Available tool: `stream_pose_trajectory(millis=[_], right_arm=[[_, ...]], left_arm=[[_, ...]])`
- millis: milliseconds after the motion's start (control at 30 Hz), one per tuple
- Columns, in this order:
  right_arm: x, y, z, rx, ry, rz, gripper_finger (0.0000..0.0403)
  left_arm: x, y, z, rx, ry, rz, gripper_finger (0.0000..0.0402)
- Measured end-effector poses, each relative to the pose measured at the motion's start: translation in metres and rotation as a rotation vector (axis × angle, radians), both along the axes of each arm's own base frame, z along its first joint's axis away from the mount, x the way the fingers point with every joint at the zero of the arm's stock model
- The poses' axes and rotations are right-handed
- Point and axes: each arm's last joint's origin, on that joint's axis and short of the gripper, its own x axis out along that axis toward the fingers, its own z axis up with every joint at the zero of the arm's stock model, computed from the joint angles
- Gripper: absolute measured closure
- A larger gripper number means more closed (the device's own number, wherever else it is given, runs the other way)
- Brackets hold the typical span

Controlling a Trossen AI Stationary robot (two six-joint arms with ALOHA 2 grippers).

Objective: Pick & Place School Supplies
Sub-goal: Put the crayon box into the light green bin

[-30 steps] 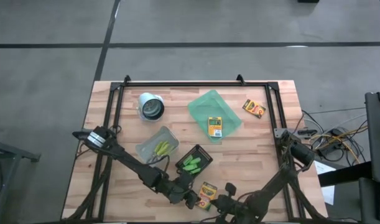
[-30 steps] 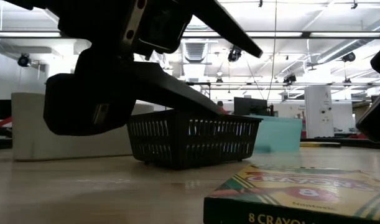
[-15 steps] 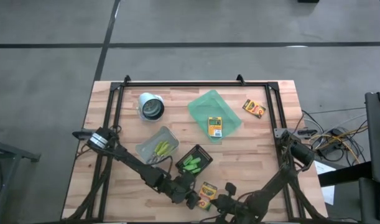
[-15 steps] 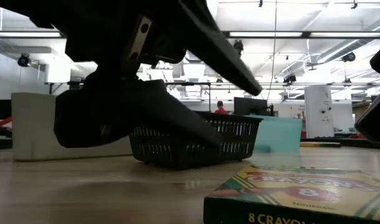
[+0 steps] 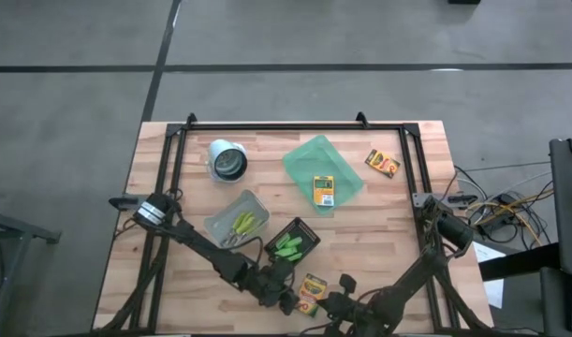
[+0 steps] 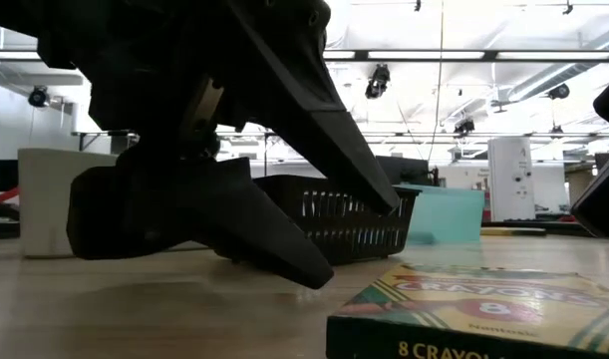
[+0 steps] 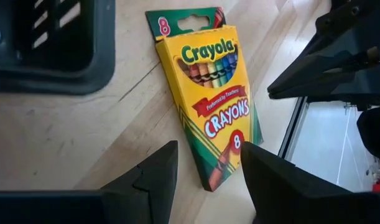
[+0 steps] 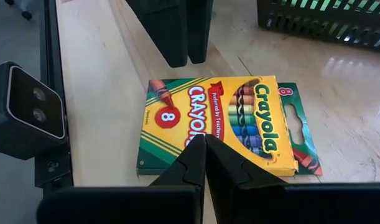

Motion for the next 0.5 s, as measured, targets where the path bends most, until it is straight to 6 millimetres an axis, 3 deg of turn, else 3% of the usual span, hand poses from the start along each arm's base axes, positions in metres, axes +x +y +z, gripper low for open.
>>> stream_pose_trajectory(millis=[500], right_arm=[[-0.0012, -0.0037, -0.0043, -0.009, 0.009, -0.006, 0.0394]], left_arm=[[0.0025, 0.0045, -0.0003, 0.022, -0.007, -0.005, 0.0221]])
